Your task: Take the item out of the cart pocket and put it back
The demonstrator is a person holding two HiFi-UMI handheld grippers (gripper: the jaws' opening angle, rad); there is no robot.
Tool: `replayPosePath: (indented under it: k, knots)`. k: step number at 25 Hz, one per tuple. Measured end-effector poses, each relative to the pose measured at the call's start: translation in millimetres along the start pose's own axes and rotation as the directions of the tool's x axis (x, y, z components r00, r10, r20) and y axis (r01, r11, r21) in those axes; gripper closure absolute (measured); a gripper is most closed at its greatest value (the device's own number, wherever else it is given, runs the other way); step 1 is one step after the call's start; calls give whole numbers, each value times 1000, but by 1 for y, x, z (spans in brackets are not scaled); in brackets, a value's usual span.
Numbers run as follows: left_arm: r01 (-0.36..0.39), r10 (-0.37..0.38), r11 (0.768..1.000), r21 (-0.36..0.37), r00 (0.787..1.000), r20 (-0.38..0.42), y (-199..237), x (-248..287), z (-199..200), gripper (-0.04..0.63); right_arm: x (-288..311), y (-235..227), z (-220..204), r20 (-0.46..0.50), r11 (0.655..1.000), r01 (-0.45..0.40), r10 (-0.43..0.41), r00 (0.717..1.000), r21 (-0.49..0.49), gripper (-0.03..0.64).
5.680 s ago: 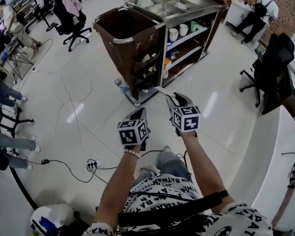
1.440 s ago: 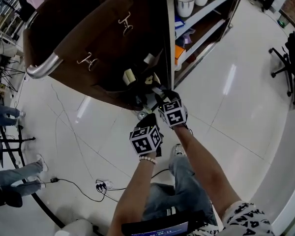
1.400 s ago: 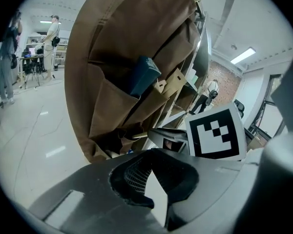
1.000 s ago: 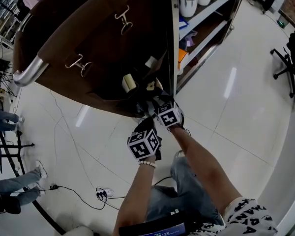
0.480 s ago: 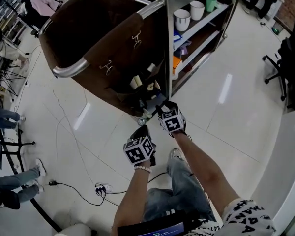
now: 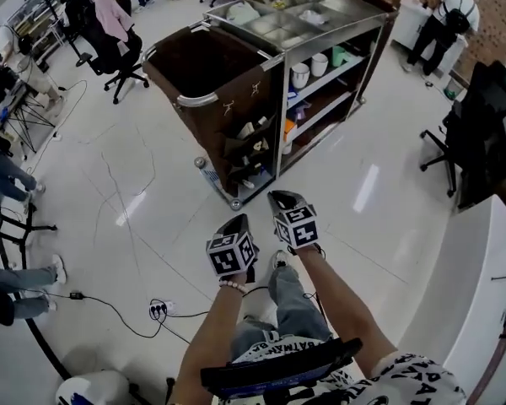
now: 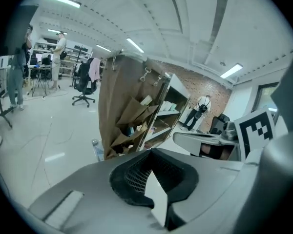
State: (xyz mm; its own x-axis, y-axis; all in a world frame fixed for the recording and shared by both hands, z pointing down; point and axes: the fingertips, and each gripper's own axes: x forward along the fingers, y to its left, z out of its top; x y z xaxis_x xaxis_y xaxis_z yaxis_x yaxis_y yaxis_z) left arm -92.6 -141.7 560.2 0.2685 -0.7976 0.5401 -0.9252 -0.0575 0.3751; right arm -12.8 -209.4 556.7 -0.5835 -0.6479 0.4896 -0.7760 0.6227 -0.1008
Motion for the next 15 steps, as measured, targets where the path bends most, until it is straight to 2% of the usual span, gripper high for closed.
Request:
replayPosePath:
  k: [2, 7, 15]
  knots:
    - [28, -29, 999, 28, 999, 23, -16, -36, 4, 592, -44, 25, 21, 43, 1000, -1, 1, 999, -18, 617]
    - [94, -98, 994, 61, 993, 63, -45, -111, 9, 592, -127, 78, 60, 129, 999, -42, 43, 991, -15, 615]
    - [140, -145, 988, 59, 983, 110, -72, -174, 1, 592, -188, 124, 39, 80, 994, -108, 108, 991, -3, 615]
